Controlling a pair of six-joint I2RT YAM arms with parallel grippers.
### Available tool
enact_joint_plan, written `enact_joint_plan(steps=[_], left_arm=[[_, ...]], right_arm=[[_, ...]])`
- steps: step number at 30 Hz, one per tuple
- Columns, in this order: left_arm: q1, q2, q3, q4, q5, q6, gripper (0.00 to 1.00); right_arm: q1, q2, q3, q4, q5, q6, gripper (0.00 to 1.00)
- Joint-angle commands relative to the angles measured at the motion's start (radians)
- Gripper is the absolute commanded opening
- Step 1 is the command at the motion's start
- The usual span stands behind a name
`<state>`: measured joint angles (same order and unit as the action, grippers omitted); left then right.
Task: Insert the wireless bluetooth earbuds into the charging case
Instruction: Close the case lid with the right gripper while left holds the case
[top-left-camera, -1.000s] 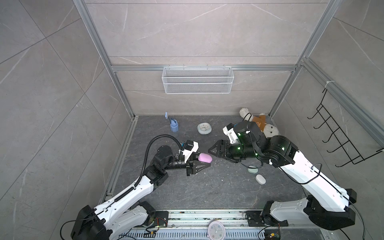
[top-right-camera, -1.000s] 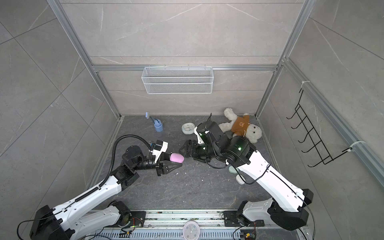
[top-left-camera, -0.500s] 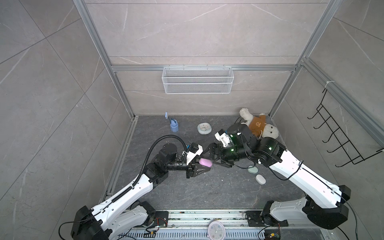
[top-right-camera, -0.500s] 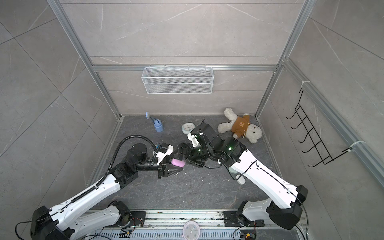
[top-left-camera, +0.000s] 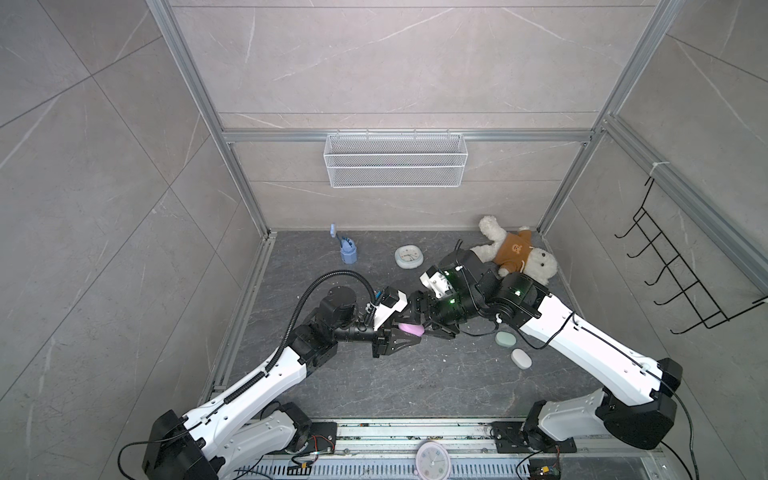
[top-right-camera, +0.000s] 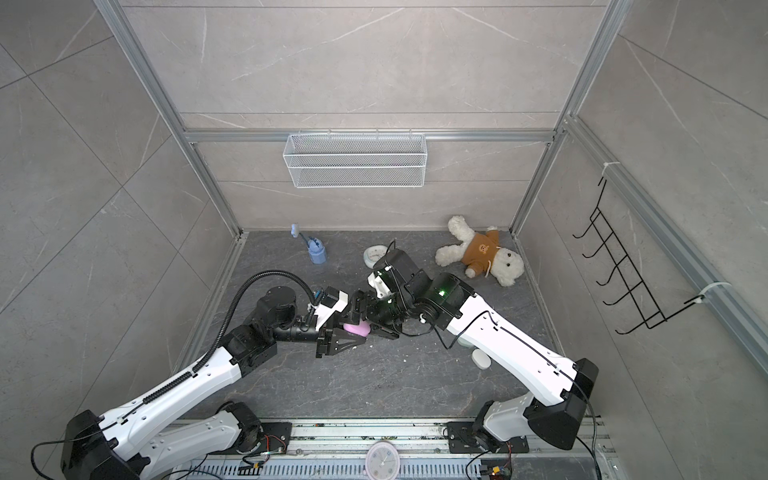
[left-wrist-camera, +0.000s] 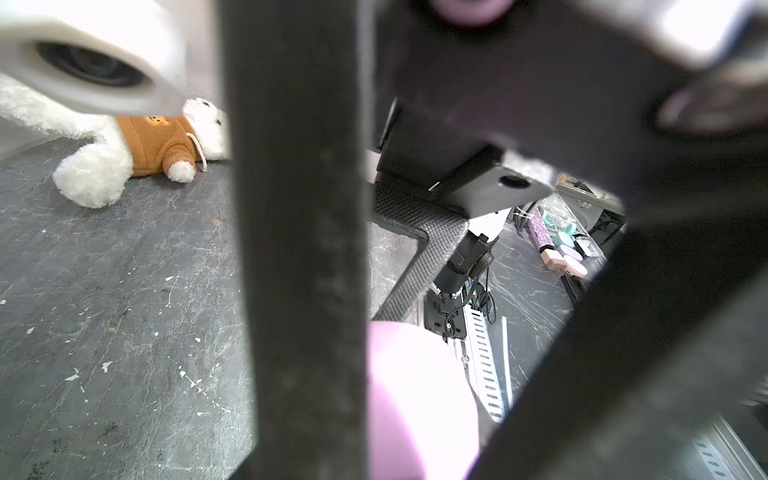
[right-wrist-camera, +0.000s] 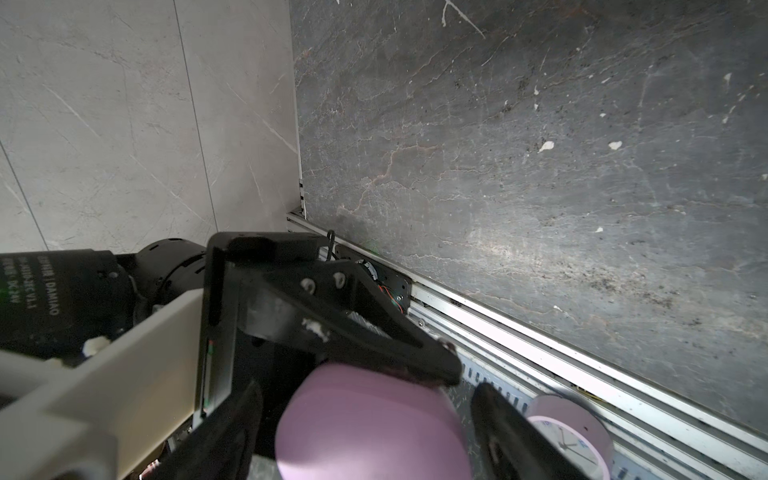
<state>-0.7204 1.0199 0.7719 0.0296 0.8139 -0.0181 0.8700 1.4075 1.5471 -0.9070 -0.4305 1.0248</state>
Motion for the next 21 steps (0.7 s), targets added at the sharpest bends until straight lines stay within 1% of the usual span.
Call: enact_joint_plan(steps=[1, 7, 8, 10, 15, 16, 20, 21], left_arm=[[-0.006, -0.003, 0.038, 0.009, 0.004, 0.032, 0.09], [-0.005, -0.003, 0.038, 0.013, 0.004, 0.032, 0.09], [-0.008, -0.003, 0.035, 0.014, 0.004, 0.03, 0.09], [-0.007, -0.003, 0.036, 0.014, 0.002, 0.029, 0.09], [-0.007, -0.003, 0.033, 0.018, 0.002, 0.024, 0.1], [-0.008, -0.004, 0.032, 0.02, 0.0, 0.02, 0.14], [-0.008, -0.005, 0.028, 0.02, -0.016, 0.005, 0.44], [-0.007, -0.007, 0.027, 0.02, -0.026, -0.004, 0.58]], right_arm=[[-0.002, 0.009, -0.008, 0.01, -0.014, 0.008, 0.77], [-0.001, 0.009, -0.01, 0.012, -0.02, 0.011, 0.68], [-0.001, 0.007, -0.012, 0.015, -0.022, 0.012, 0.65], [-0.002, 0.005, -0.017, 0.021, -0.024, 0.016, 0.61], [-0.002, 0.0, -0.019, 0.025, -0.019, 0.018, 0.57], [-0.002, -0.002, -0.02, 0.023, -0.015, 0.02, 0.56], [-0.008, -0.026, -0.034, 0.009, 0.037, 0.022, 0.55], [-0.016, -0.035, -0.04, 0.0, 0.043, 0.015, 0.55]])
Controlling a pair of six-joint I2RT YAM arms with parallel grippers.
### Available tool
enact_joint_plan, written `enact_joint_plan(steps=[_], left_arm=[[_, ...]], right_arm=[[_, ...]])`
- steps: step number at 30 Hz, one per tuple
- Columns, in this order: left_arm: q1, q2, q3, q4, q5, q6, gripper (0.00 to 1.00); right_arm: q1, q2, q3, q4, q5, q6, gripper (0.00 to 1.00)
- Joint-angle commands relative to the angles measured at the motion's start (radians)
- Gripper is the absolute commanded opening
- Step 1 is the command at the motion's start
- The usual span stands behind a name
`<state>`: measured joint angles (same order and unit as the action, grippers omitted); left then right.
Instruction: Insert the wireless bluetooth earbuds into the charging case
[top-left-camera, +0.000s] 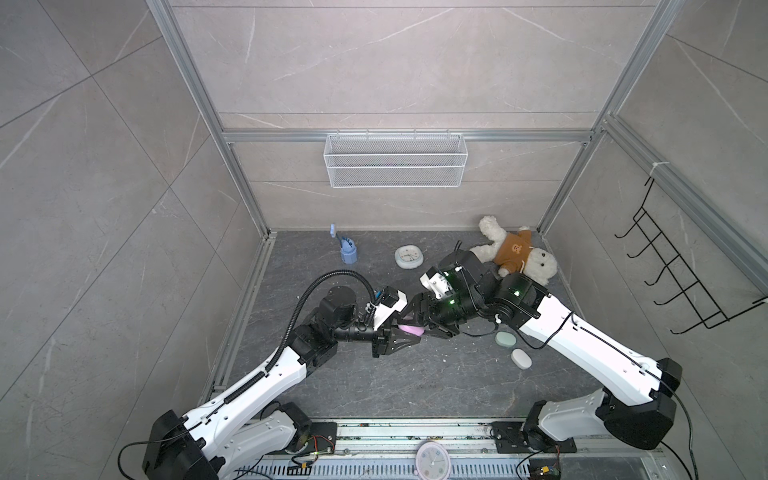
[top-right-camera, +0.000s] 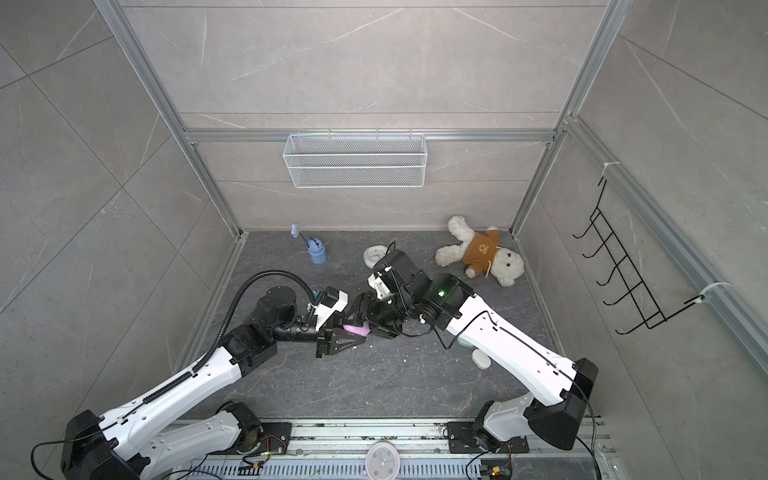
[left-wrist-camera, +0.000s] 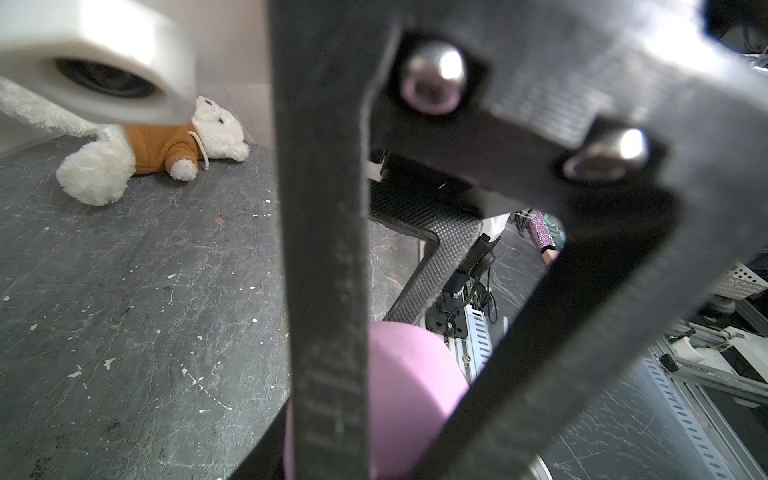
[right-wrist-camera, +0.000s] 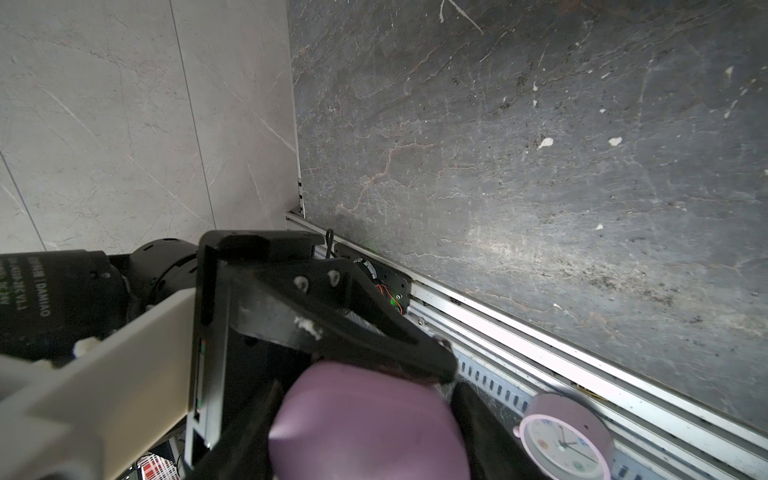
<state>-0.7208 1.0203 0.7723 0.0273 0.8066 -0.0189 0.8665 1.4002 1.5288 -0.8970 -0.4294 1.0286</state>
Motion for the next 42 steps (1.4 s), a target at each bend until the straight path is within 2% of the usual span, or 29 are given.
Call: enact_joint_plan(steps=[1, 5, 8, 14, 17, 22, 26, 32, 42], left_arm=[[-0.007, -0.012, 0.023, 0.018, -0.029, -0.008, 0.68], [-0.007, -0.042, 0.0, -0.008, -0.096, -0.024, 1.0], [-0.006, -0.069, -0.019, -0.039, -0.156, -0.036, 1.0], [-0.006, -0.097, -0.032, -0.104, -0.259, -0.051, 1.0], [-0.006, -0.093, -0.043, -0.106, -0.277, -0.067, 1.0], [-0.005, -0.087, -0.052, -0.092, -0.298, -0.084, 1.0], [-0.004, -0.083, -0.053, -0.094, -0.318, -0.086, 1.0], [-0.004, -0.081, -0.059, -0.089, -0.336, -0.095, 1.0], [-0.003, -0.061, -0.059, -0.055, -0.374, -0.129, 1.0]], right_arm=[[-0.022, -0.035, -0.027, -0.027, 0.06, 0.002, 0.55], [-0.087, -0.087, -0.086, -0.076, 0.121, -0.032, 0.55], [-0.15, -0.127, -0.138, -0.128, 0.192, -0.072, 0.55], [-0.262, -0.196, -0.301, -0.228, 0.418, -0.154, 0.56], [-0.303, -0.229, -0.419, -0.213, 0.508, -0.175, 0.56], [-0.352, -0.253, -0.621, -0.115, 0.59, -0.169, 0.57], [-0.365, -0.242, -0.741, -0.021, 0.616, -0.151, 0.57], [-0.366, -0.22, -0.833, 0.057, 0.664, -0.142, 0.57], [-0.366, -0.133, -0.925, 0.183, 0.635, -0.134, 0.61]])
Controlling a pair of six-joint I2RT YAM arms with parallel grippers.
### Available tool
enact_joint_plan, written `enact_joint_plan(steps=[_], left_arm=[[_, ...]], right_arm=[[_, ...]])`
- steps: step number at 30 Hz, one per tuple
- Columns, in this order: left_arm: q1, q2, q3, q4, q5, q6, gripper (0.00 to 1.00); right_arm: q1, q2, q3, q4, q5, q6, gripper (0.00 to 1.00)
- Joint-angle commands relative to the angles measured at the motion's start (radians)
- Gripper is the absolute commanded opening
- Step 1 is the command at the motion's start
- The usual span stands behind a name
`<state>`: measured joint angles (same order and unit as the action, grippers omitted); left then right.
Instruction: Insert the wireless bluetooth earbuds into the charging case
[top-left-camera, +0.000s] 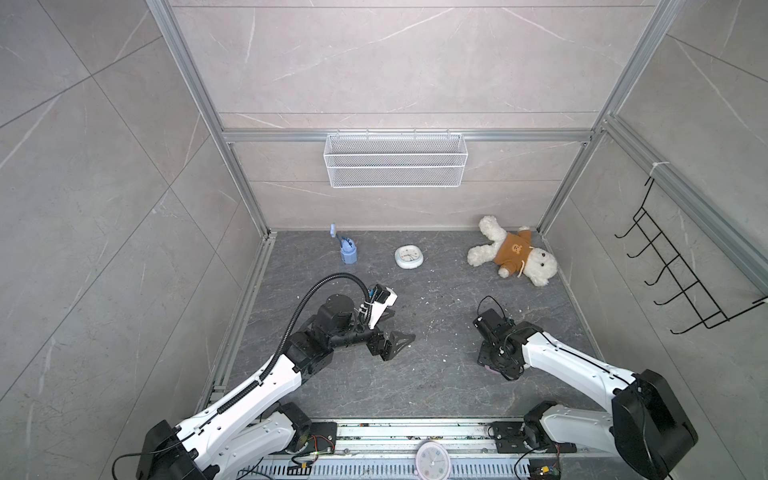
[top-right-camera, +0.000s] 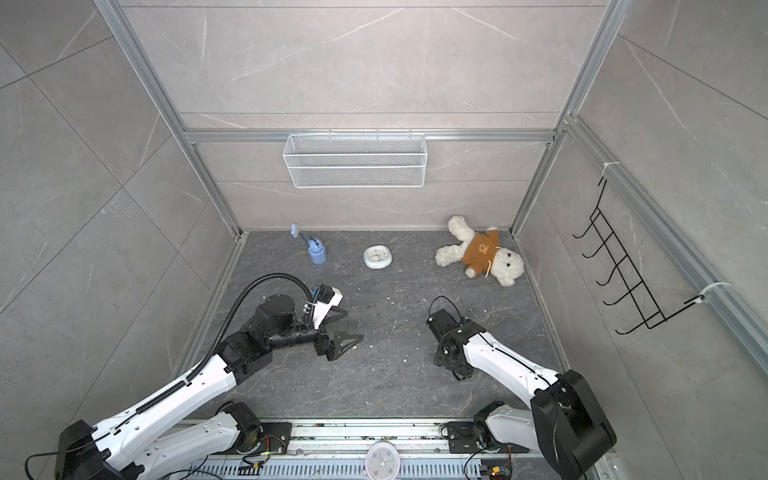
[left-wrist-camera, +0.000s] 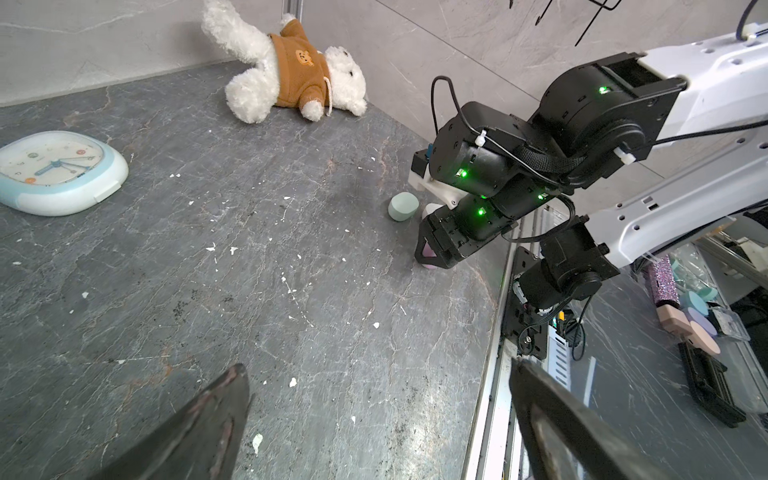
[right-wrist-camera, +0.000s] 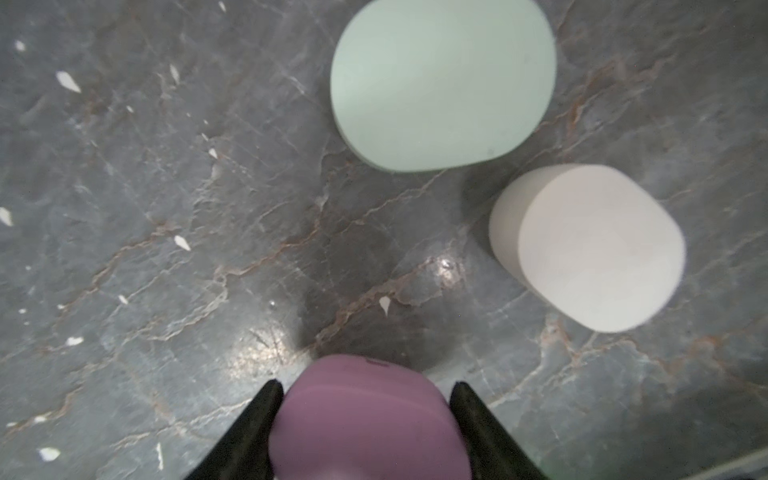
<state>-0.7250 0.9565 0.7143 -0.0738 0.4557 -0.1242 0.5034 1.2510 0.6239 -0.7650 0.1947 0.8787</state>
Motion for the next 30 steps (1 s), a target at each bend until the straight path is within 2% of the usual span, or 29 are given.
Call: enact_joint_plan(steps=[1, 3, 8, 14, 17, 21, 26, 30], left_arm=[[0.001, 0.002, -0.001, 0.044, -0.027, -0.023, 1.0], [0.001, 0.001, 0.003, 0.036, -0.04, -0.026, 1.0], [0.003, -0.008, 0.007, 0.019, -0.084, -0.026, 1.0], [0.031, -0.042, -0.001, -0.034, -0.245, -0.033, 1.0], [0.081, -0.075, -0.013, -0.044, -0.325, -0.023, 1.0], [0.193, -0.091, -0.026, -0.04, -0.371, 0.004, 0.99], [0.298, -0.085, -0.085, 0.034, -0.412, 0.076, 0.99], [0.411, -0.056, -0.123, 0.126, -0.425, 0.07, 0.99]], right_arm=[[-0.003, 0.023, -0.028, 0.057, 0.009, 0.016, 0.62], [-0.005, 0.032, -0.035, 0.063, 0.011, 0.016, 0.66], [-0.005, 0.028, -0.04, 0.048, -0.006, 0.013, 0.87], [-0.005, -0.08, 0.023, -0.047, -0.014, -0.021, 0.99], [-0.005, -0.144, 0.097, -0.097, -0.012, -0.074, 1.0], [-0.005, -0.171, 0.203, -0.136, 0.022, -0.147, 1.0], [-0.017, -0.177, 0.267, -0.032, 0.108, -0.295, 1.0], [-0.071, -0.126, 0.285, 0.108, 0.188, -0.44, 1.0]])
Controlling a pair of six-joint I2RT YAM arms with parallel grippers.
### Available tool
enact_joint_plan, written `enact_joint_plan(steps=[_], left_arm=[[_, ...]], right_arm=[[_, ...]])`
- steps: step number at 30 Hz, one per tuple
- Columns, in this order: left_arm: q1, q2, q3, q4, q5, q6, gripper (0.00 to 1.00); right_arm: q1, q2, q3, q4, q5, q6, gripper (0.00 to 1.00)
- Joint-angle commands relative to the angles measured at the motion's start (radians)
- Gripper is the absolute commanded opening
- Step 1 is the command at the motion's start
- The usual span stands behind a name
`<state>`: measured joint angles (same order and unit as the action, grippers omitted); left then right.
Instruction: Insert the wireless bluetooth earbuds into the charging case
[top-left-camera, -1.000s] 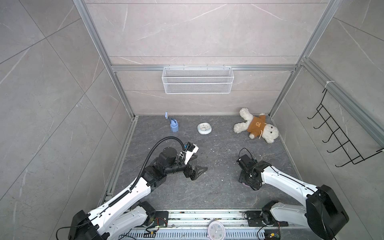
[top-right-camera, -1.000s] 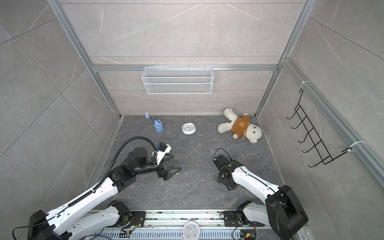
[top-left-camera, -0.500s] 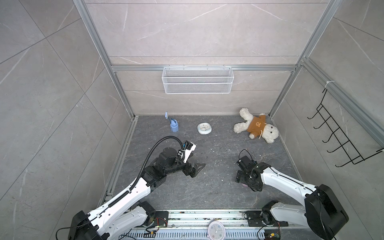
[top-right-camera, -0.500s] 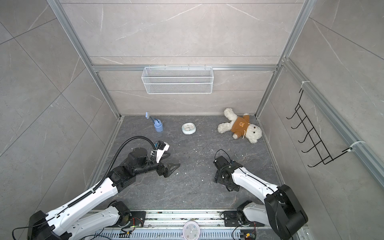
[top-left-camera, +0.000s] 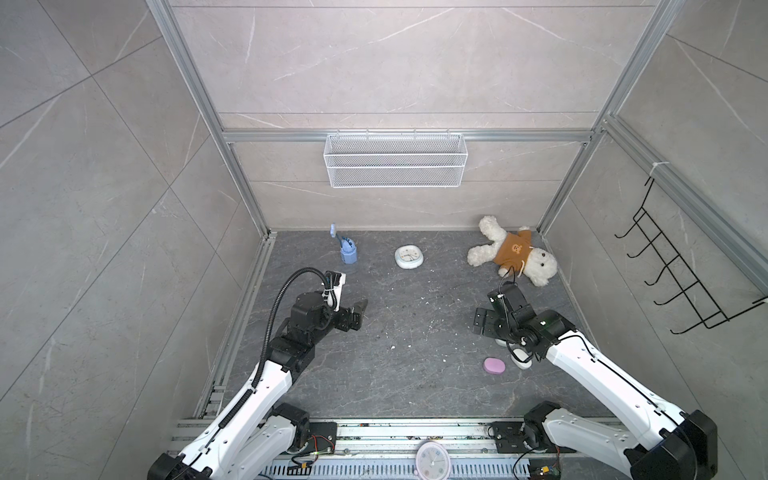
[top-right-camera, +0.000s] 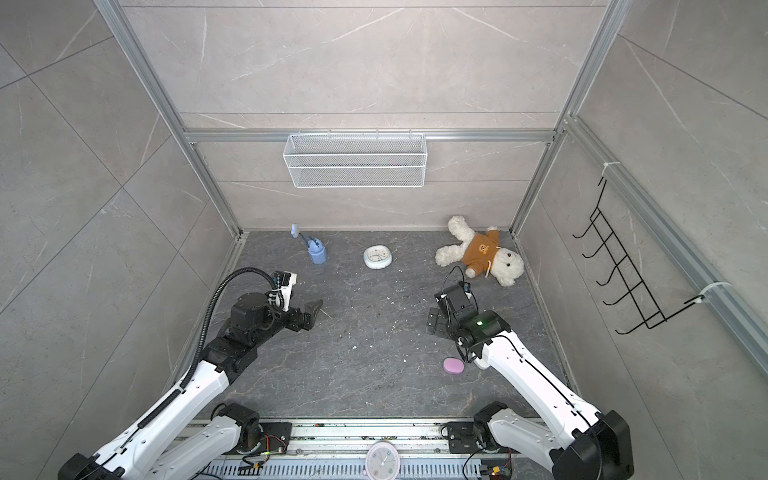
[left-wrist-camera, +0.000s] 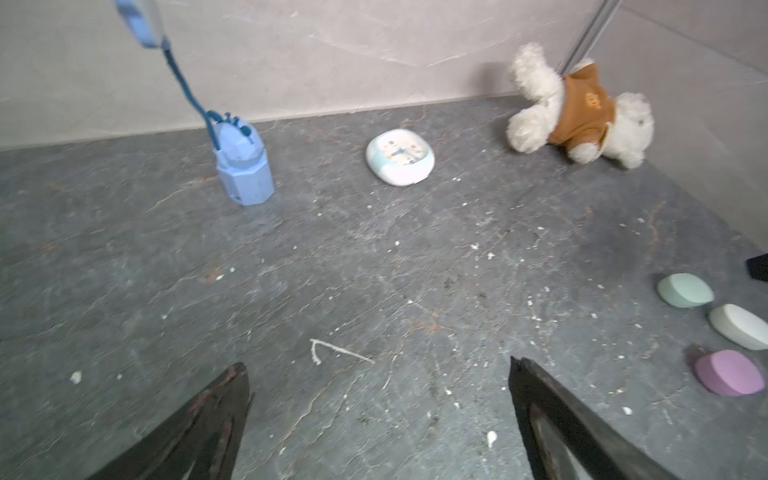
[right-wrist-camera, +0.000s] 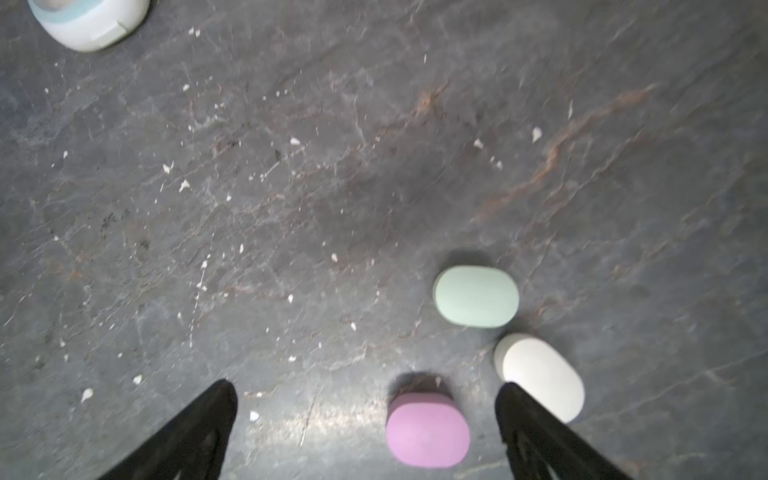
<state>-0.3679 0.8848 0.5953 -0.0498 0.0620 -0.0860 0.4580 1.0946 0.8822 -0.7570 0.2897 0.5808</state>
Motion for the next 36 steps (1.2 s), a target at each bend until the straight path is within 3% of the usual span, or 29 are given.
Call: enact_joint_plan(steps=[1, 10, 16, 22, 30, 36], left_arm=[[0.082, 0.029, -0.008, 0.121, -0.026, 0.03, 0.99], [0.304, 0.182, -0.127, 0.43, 0.01, 0.011, 0.99], [0.333, 0.299, -0.199, 0.617, -0.023, 0.077, 0.99], [0.351, 0.368, -0.17, 0.695, -0.003, 0.122, 0.99], [0.352, 0.328, -0.23, 0.657, -0.045, 0.165, 0.99], [0.355, 0.443, -0.243, 0.76, -0.067, 0.163, 0.99]], right_arm=[[-0.04, 0.044, 0.02, 0.159, 0.131, -0.181, 1.0], [-0.215, 0.171, -0.133, 0.683, 0.183, -0.388, 1.0], [-0.272, 0.265, -0.286, 0.983, 0.195, -0.436, 1.0], [-0.296, 0.33, -0.383, 1.26, 0.188, -0.466, 1.0], [-0.323, 0.371, -0.42, 1.418, 0.167, -0.478, 1.0], [-0.324, 0.383, -0.469, 1.529, 0.142, -0.494, 1.0]])
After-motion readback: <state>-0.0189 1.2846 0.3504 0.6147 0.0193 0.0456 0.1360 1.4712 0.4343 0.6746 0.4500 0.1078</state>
